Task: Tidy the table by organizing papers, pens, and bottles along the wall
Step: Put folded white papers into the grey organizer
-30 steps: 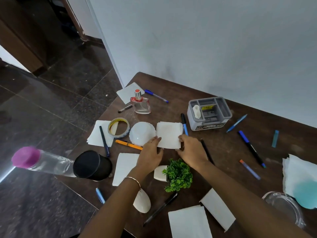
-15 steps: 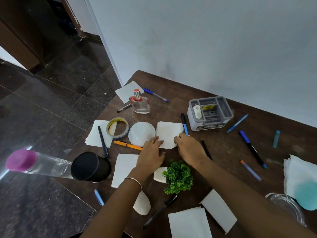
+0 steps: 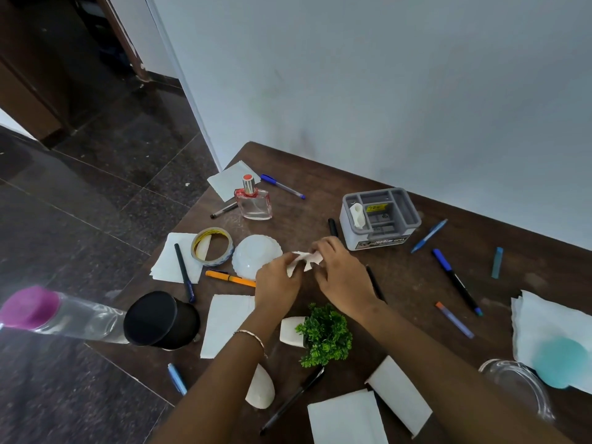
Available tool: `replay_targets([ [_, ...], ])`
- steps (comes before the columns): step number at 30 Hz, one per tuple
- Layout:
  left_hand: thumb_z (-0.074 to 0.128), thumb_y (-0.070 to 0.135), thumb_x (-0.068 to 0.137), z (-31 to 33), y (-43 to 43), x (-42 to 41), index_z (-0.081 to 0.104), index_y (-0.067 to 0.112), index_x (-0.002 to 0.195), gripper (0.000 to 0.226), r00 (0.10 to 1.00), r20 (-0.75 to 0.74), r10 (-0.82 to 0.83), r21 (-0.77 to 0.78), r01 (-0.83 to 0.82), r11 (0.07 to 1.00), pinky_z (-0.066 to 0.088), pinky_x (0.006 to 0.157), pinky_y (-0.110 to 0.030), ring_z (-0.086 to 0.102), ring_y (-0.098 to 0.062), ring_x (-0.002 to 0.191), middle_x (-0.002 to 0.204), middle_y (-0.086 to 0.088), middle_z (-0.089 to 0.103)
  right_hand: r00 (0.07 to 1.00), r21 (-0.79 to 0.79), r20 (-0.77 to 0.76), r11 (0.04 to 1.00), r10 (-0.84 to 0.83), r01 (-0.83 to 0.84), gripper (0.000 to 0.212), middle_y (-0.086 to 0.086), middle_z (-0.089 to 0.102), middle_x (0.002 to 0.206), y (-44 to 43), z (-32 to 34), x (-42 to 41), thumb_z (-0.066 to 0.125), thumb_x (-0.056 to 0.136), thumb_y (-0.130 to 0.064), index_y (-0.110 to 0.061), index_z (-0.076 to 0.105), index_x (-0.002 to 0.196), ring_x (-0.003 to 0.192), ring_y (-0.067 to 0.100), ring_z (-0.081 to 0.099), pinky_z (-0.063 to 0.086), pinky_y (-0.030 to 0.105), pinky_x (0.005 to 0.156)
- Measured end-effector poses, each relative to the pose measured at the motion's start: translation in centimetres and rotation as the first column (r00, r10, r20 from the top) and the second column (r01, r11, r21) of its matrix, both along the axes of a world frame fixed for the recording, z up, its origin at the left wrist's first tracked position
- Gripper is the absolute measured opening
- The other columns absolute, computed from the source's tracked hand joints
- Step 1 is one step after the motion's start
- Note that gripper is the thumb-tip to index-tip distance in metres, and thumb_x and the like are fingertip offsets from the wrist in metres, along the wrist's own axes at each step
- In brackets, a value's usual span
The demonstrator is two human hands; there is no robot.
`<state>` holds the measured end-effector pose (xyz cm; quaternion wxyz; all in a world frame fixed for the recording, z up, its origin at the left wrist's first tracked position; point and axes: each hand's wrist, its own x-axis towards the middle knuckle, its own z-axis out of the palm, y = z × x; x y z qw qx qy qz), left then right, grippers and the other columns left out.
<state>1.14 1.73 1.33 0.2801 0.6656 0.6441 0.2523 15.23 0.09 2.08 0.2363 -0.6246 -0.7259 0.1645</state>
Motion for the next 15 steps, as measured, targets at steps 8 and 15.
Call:
replay_targets([
  [8, 0.060, 0.025, 0.093, 3.5, 0.8, -1.6, 0.060, 0.011, 0.120, 0.031, 0.613, 0.683, 0.396, -0.492, -0.014, 0.871, 0.056, 0.067, -0.031, 0.065, -0.024, 0.103, 0.114, -0.006, 0.068, 0.842, -0.184, -0.441, 0.950, -0.310, 0.253, 0.051, -0.008, 0.046, 0.132, 0.0, 1.7, 1.2, 0.065, 0.089, -0.034, -0.025, 0.042, 0.133, 0.122, 0.007, 0.044, 0.043, 0.027, 0.100],
  [15, 0.057, 0.021, 0.094, 5.7, 0.0, -1.2, 0.059, 0.014, 0.117, 0.025, 0.446, 0.782, 0.436, -0.544, 0.146, 0.826, 0.056, 0.080, -0.038, 0.064, -0.024, 0.104, 0.114, -0.008, 0.067, 0.381, -0.559, -0.762, 0.829, -0.524, 0.022, 0.031, 0.002, 0.061, 0.125, -0.9, 4.6, 0.8, 0.052, 0.097, -0.034, -0.019, 0.051, 0.125, 0.110, 0.012, 0.060, 0.049, 0.028, 0.088],
])
